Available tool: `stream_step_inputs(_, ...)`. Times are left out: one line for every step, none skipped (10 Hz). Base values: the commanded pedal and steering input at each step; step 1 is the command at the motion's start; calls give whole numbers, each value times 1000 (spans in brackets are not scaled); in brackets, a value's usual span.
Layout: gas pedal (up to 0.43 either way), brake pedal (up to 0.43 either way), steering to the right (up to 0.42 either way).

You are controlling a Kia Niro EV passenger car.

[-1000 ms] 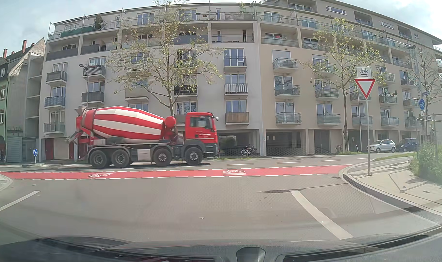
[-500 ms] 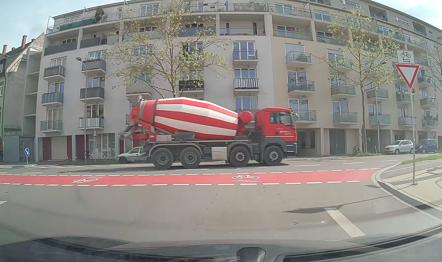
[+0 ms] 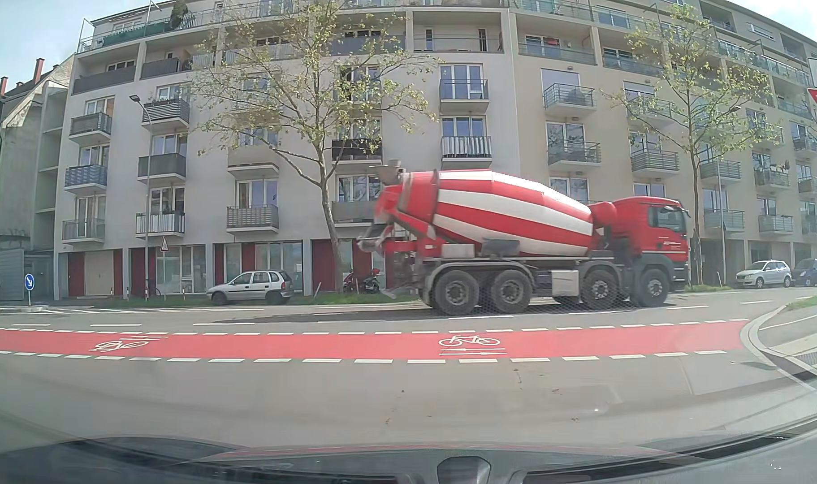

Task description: Follow the waypoints while adhering to traffic rules and regulations

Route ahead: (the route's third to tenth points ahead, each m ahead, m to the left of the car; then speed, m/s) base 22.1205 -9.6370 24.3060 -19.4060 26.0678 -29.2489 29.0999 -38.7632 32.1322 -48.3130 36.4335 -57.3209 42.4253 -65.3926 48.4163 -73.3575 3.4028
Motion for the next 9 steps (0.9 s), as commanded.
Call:
stream_step_inputs(0,189,-7)
stream_step_inputs(0,177,-1)
stream_step_inputs(0,171,3)
stream_step_inputs(0,165,8)
stream_step_inputs(0,165,11)
stream_step_inputs(0,159,15)
stream_step_inputs(0,146,17)
stream_step_inputs(0,146,18)
stream_step_inputs(0,146,19)
